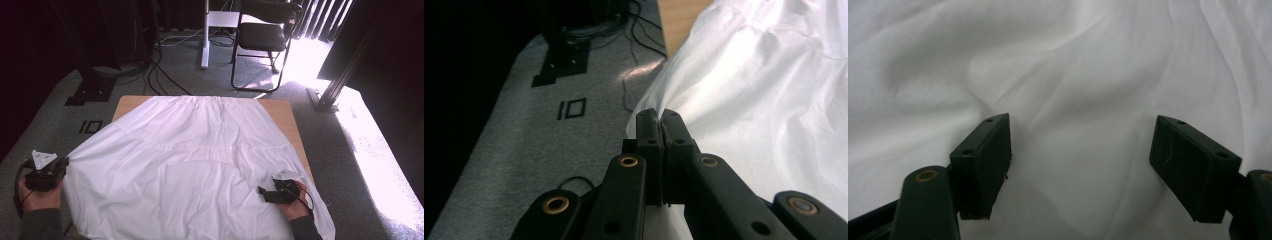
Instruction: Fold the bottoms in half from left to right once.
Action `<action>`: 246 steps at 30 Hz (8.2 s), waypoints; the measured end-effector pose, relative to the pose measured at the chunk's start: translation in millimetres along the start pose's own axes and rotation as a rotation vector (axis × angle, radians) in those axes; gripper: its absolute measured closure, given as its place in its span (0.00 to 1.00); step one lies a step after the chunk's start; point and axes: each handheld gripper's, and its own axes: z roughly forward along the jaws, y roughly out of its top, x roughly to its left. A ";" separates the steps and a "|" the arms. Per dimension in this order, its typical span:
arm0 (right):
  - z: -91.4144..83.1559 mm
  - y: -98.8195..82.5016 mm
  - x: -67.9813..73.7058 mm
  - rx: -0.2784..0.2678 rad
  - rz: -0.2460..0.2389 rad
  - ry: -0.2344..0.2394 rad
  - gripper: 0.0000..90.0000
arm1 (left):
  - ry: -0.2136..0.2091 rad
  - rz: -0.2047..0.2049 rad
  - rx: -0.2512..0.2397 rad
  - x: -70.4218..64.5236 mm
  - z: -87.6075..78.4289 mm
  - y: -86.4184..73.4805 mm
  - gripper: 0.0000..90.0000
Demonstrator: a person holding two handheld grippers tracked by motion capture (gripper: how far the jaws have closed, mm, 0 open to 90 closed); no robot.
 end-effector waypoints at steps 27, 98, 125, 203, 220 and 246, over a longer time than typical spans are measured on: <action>-4.2 -12.3 -14.5 -0.055 0.041 -0.032 0.25 | -0.235 0.095 -0.172 -61.6 -56.3 67.7 1.00; -9.7 -3.0 -5.5 -0.069 0.022 -0.033 0.42 | -0.685 0.238 -0.037 -253.1 33.5 80.9 0.68; -56.2 -33.9 -36.0 -0.091 0.145 -0.243 0.41 | -0.676 0.427 0.179 -257.1 82.5 14.2 0.78; -37.8 -46.9 -26.7 -0.071 0.177 -0.174 0.35 | -1.159 0.580 -0.155 -398.2 -50.6 146.9 1.00; -37.9 -46.8 -26.5 -0.070 0.178 -0.175 0.35 | -1.226 0.632 -0.033 -469.9 -25.8 119.1 0.94; -6.4 15.3 9.7 -0.017 0.196 -0.052 0.39 | -0.832 0.264 -0.021 -264.4 34.1 78.4 0.68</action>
